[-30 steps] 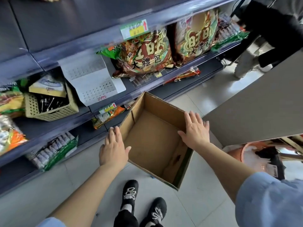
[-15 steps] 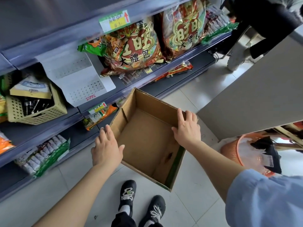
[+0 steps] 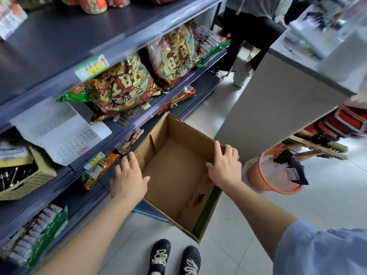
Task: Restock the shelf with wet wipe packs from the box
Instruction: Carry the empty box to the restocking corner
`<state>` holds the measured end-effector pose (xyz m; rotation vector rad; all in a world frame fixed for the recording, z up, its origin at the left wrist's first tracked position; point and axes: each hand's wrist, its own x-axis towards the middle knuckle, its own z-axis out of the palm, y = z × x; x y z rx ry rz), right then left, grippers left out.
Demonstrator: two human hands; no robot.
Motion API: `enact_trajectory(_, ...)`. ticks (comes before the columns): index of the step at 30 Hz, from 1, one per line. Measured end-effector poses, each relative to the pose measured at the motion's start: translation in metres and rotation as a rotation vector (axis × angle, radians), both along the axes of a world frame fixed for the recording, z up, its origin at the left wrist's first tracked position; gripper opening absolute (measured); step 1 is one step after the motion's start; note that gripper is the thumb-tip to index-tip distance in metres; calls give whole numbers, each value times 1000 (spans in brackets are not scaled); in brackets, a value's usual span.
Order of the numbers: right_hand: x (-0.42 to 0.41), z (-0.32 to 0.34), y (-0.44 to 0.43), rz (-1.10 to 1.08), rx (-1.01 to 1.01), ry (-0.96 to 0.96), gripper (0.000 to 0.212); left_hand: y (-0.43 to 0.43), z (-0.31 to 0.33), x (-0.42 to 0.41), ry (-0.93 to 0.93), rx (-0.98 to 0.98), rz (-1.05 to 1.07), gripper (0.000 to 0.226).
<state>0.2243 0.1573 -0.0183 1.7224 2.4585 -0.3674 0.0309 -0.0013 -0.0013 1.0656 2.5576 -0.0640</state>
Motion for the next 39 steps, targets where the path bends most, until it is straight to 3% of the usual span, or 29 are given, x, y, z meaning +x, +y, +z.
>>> enact_trajectory(17, 174, 146, -10, -594, 175, 69, 77, 116, 145, 117, 3, 162, -542, 88)
enact_trajectory(26, 309, 195, -27, -816, 220, 53, 72, 164, 189, 249, 28, 240, -807, 89)
enact_trajectory(39, 528, 229, -29, -987, 225, 5, 73, 224, 220, 480, -14, 291, -1016, 86)
